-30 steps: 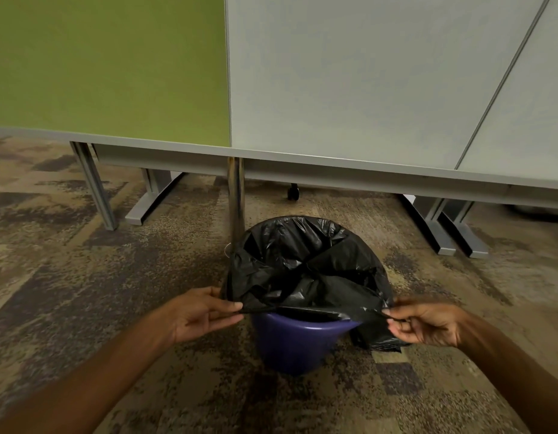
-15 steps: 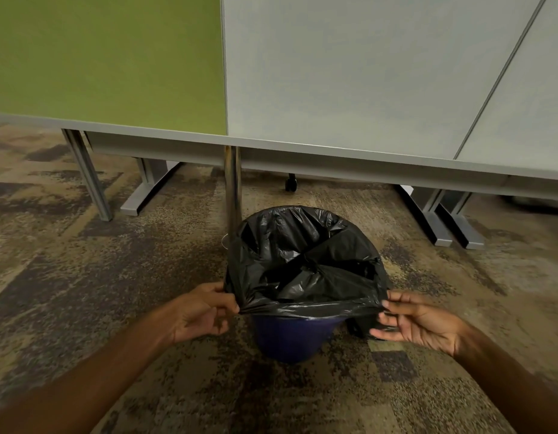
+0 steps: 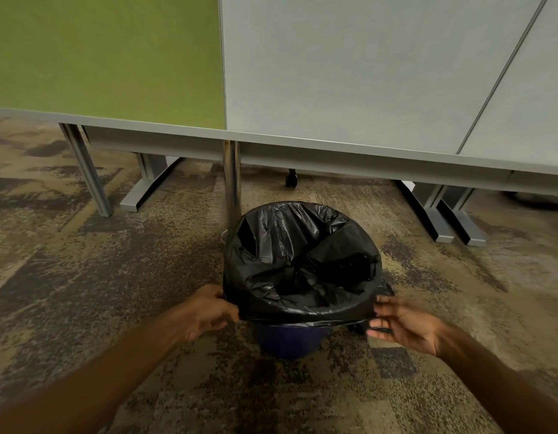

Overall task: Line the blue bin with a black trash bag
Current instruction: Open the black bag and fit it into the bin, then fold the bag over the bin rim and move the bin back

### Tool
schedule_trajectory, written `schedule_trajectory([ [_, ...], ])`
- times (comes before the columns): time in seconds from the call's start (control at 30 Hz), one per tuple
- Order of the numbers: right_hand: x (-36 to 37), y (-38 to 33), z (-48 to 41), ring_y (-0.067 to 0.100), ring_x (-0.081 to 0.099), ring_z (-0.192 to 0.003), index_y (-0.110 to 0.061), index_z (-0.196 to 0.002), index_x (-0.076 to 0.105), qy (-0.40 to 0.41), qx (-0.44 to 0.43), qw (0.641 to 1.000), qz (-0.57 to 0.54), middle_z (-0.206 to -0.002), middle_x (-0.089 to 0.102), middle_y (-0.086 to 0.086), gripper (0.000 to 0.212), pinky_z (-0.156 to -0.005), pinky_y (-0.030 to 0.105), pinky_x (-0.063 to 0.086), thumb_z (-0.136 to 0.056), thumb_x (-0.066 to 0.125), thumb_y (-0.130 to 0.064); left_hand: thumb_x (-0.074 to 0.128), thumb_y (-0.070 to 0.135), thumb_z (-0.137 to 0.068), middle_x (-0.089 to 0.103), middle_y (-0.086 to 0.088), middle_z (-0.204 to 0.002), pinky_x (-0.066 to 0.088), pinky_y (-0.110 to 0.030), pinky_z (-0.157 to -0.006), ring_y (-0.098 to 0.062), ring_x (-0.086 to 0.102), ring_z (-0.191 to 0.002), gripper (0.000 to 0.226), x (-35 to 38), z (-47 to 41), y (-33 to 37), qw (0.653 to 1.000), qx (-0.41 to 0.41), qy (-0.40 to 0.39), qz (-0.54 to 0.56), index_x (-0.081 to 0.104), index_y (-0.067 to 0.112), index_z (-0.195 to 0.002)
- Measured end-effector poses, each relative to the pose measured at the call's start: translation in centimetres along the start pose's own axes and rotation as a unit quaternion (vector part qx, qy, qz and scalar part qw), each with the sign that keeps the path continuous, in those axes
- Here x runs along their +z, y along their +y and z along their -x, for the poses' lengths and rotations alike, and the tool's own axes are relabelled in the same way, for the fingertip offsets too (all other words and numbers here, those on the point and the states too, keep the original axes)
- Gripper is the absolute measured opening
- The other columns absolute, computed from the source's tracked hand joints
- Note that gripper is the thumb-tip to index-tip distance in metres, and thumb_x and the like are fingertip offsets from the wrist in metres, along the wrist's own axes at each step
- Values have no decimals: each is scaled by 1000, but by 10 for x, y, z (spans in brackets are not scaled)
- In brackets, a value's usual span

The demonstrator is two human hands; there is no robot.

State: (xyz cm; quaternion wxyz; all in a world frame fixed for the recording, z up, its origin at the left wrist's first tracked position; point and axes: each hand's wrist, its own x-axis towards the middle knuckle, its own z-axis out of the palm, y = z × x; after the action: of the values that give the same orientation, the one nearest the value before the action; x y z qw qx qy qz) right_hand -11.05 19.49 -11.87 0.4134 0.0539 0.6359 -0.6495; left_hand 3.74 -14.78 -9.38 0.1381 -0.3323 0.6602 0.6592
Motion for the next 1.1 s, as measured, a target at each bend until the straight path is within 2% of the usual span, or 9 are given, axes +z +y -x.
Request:
schedule_trajectory([
  [0.17,-5,-26,16,32,61,-103,-4,-119,56,147,-35,980,126,-113,64,18,49,-77,38,53,-72,71,1,57,-26,-73,61,-17,-115,59,-29,-61,-27,64,-94,69,-4,-4,-3,996,26,32,80,44,4,-133],
  [0.3,16,-72,33,28,59,-90,-7,-108,53,315,-246,858,323,-100,58,11,32,-73,40,53,-81,69,-8,55,1,-89,58,-10,-101,47,-31,-61,-18,54,-80,22,-11,0,2,956,140,259,-5,48,12,-107],
  [0.4,64,-109,28,14,60,-86,-16,-97,57,188,-377,783,458,-92,61,0,9,-78,32,52,-89,61,-16,54,35,-92,53,-3,-88,39,-26,-54,-11,49,-70,22,5,9,15,930,216,295,-43,45,16,-99],
  [0.47,98,-122,12,5,60,-92,-18,-102,62,30,-335,742,579,-97,62,-7,13,-87,28,49,-91,56,-12,59,52,-84,50,5,-86,40,-25,-54,-10,52,-75,41,19,12,24,944,204,250,-69,41,19,-100],
  [0.6,144,-117,-48,4,56,-86,-16,-107,63,-126,-188,678,699,-95,58,-8,26,-83,25,47,-91,50,0,69,27,-82,51,1,-98,46,-18,-42,-12,58,-76,49,31,9,28,966,154,191,-78,28,22,-109],
  [0.83,146,-86,-147,25,57,-97,-33,-118,45,-93,-81,584,802,-114,56,9,62,-81,34,47,-68,79,-15,70,18,-81,46,9,-94,48,-13,-41,-14,61,-80,51,29,4,22,972,171,159,-24,26,24,-105],
  [0.9,134,-78,-167,36,27,-139,-41,-146,8,-58,-47,510,857,-154,24,10,104,-109,55,25,-69,77,-30,70,17,-80,47,10,-94,48,-13,-41,-14,62,-79,50,28,3,22,970,178,164,-16,26,22,-104],
  [0.97,125,-71,-177,38,-7,-147,-46,-142,-25,-46,-39,485,873,-162,-11,8,122,-113,61,-2,-70,74,-41,70,17,-81,48,10,-94,48,-13,-42,-14,62,-79,51,29,1,21,970,179,165,-13,26,22,-106],
  [1.1,119,-68,-175,38,-16,-146,-44,-141,-29,-57,-32,476,877,-160,-20,8,119,-113,59,-7,-76,70,-47,71,17,-80,48,10,-95,49,-14,-43,-14,63,-81,52,29,1,20,971,174,163,-6,26,23,-107],
])
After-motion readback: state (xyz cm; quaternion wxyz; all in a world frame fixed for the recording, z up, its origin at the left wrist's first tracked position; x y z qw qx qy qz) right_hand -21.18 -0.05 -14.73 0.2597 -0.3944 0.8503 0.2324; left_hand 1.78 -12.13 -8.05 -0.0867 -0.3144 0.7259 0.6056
